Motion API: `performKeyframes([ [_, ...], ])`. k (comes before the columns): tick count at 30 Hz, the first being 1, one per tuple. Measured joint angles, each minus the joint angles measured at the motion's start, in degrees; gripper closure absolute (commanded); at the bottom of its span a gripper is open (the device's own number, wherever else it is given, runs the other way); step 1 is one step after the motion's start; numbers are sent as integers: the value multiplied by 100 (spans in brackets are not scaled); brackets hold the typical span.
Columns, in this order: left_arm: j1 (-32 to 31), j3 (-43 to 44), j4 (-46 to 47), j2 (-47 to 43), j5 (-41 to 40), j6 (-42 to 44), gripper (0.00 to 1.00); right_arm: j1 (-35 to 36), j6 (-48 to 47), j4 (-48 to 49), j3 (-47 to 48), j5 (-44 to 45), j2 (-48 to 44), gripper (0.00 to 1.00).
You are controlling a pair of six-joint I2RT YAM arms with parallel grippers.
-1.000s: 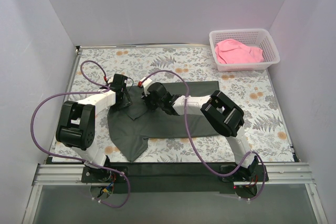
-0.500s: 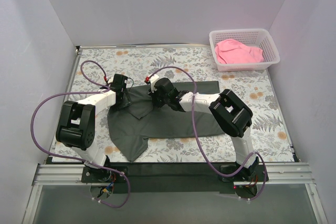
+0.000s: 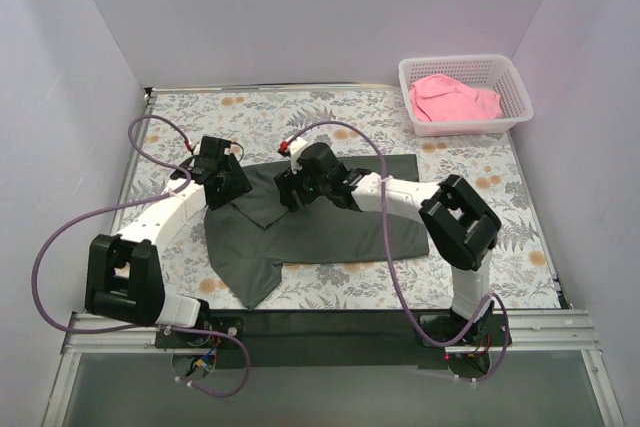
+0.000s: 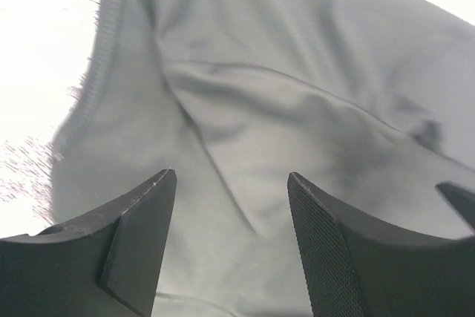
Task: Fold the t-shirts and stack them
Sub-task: Fold the tshirt
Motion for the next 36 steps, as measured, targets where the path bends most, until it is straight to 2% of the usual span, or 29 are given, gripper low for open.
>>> performKeyframes([
  [5, -83, -61, -101, -297, 428, -367, 50, -157, 52, -61, -525, 286, -894, 24],
  [9, -175, -186, -90, -42, 699, -579, 57, -400, 94, -76, -1156, 455, -1565, 23],
  [15, -254, -326, -33, 426, 909, -778, 62, -785, 192, -221, -2142, 684, -2385, 23],
  [20, -315, -328, 57, 584, 966, -855, 65, -1008, 240, -251, -2623, 748, -2822, 23],
  [28, -348, -494, 116, 649, 1093, -914, 70, -1187, 269, -267, -2824, 780, -3021, 23],
  [31, -348, -533, 114, 691, 1106, -940, 79, -1204, 271, -269, -2837, 809, -3027, 23],
  [36, -348, -573, 125, 691, 1106, -938, 100, -1235, 286, -269, -2844, 861, -3038, 23],
])
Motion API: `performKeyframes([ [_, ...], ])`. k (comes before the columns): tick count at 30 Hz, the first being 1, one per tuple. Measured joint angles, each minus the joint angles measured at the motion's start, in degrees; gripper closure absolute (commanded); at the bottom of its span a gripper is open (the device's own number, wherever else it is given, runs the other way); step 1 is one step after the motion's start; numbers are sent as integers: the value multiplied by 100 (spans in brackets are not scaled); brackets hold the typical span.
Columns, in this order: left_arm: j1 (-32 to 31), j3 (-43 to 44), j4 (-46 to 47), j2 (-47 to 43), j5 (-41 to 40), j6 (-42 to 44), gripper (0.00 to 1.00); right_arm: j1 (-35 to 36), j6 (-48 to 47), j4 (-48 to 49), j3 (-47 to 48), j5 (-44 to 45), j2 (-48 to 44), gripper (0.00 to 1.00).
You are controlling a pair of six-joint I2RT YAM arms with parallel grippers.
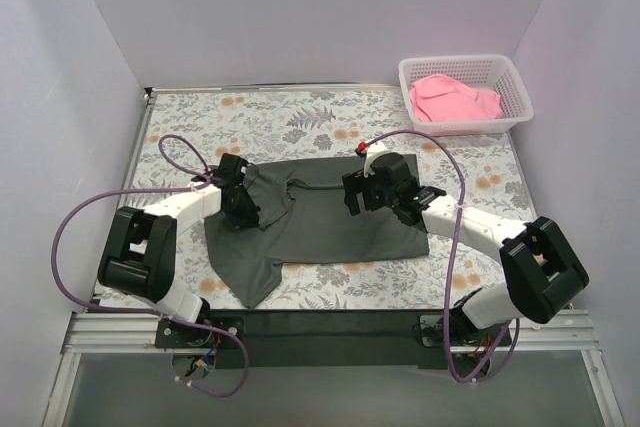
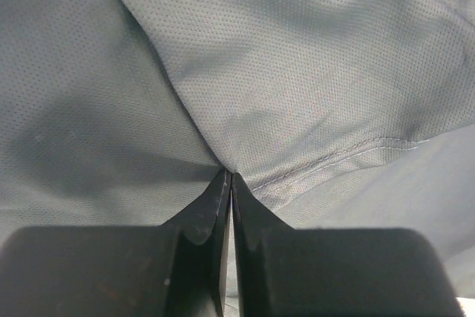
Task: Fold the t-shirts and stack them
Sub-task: Fold the tshirt
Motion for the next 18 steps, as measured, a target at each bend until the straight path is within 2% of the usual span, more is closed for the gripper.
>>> performKeyframes([
  [18, 0, 105, -516, -332, -761, 57, 100, -245, 0, 0, -2, 11, -72, 23],
])
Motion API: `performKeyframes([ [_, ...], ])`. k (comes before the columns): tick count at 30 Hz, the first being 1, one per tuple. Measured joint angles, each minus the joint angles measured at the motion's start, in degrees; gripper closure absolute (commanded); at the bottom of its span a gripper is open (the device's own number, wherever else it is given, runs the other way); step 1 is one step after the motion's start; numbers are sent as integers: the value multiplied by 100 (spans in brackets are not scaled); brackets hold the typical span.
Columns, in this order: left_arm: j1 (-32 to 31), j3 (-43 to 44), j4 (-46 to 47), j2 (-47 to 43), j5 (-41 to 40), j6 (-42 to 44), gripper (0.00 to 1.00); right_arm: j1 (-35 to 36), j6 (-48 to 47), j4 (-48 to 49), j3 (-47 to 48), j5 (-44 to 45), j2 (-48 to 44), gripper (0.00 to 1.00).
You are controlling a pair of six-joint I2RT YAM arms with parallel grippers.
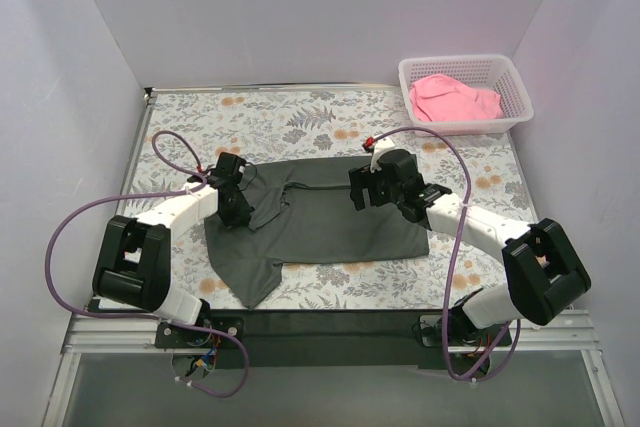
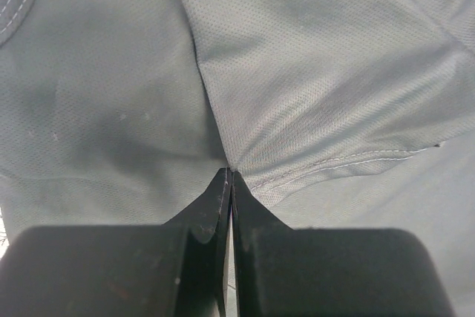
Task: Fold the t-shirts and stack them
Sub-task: Fold the tshirt
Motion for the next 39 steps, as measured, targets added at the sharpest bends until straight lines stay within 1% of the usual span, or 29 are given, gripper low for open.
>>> performKeyframes([
  [5, 2, -31, -94, -4, -116, -2, 100, -122, 0, 0, 0, -7, 2, 23],
  [7, 2, -31, -138, -15, -149, -2, 97, -160, 2, 0, 0, -22, 2, 23],
  [8, 0, -31, -151, -24, -157, -2, 93, -175, 2, 0, 0, -24, 2, 23],
  [9, 2, -31, -166, -37, -160, 9, 83, -199, 2, 0, 0, -28, 2, 23],
  [10, 0, -31, -177, -57, -155, 28, 76, -219, 2, 0, 0, -37, 2, 23],
  [12, 2, -28, -205, -105, -149, 26, 67, -262, 2, 0, 0, -48, 4, 23],
  [13, 2, -26, -221, -131, -151, 26, 54, -299, 2, 0, 0, -66, 7, 23],
  [16, 46, 72, -302, -188, -166, 42, 43, -461, 2, 2, 13, -109, 57, 24],
  [17, 90, 166, -323, -188, -164, 68, 42, -551, 4, -4, 39, -151, 111, 25],
  [20, 378, 522, -273, -173, -197, 146, 42, -879, 44, -28, 236, -262, 398, 34],
  [21, 525, 678, -227, -140, -212, 173, 43, -994, 63, -37, 328, -304, 518, 40],
  [22, 671, 833, -142, -85, -225, 195, 46, -1115, 63, -39, 428, -330, 643, 42],
  [24, 944, 1156, 55, 146, -254, 229, 57, -1360, 116, -37, 647, -455, 909, 47],
  [27, 1207, 1543, 321, 629, -278, 306, 69, -1652, 173, -24, 920, -619, 1294, 53],
  [29, 1283, 1788, 494, 1040, -291, 356, 72, -1825, 214, -20, 1075, -734, 1565, 56],
  [35, 1318, 2214, 796, 2116, -308, 420, 75, -2111, 313, -20, 1362, -955, 2197, 58],
  [39, 1486, 2282, 861, 2391, -304, 341, 76, -2249, 415, 50, 1471, -1064, 2505, 58],
])
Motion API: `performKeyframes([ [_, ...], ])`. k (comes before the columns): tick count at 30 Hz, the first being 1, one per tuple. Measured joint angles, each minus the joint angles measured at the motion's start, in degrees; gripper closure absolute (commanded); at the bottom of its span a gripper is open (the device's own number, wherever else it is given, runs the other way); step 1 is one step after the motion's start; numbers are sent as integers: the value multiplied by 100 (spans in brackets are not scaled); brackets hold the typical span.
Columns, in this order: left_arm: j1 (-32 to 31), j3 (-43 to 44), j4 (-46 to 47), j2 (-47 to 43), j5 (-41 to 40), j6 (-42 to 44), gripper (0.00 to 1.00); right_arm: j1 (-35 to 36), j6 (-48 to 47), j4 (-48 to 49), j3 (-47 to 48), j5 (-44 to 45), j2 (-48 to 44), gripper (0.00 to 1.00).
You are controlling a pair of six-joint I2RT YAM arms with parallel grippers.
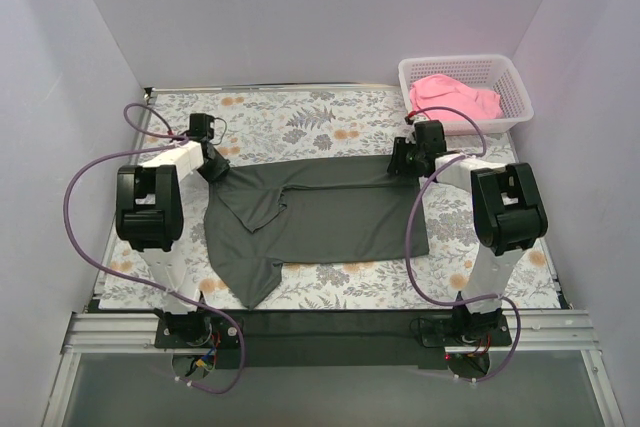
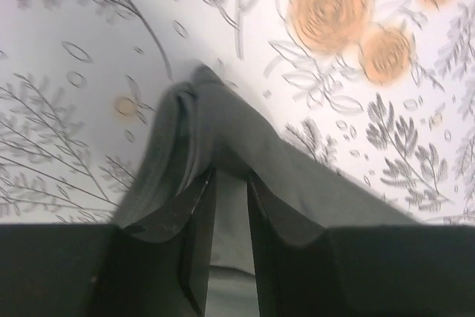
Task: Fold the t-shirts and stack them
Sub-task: Fold the tshirt
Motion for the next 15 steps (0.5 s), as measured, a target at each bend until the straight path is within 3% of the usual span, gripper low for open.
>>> performKeyframes([
  [7, 603, -214, 284, -68, 168, -195, 76, -278, 247, 149, 28, -116, 90, 57],
  [15, 702, 162, 278, 203, 514, -199, 69, -420, 243, 168, 435, -173, 415, 57],
])
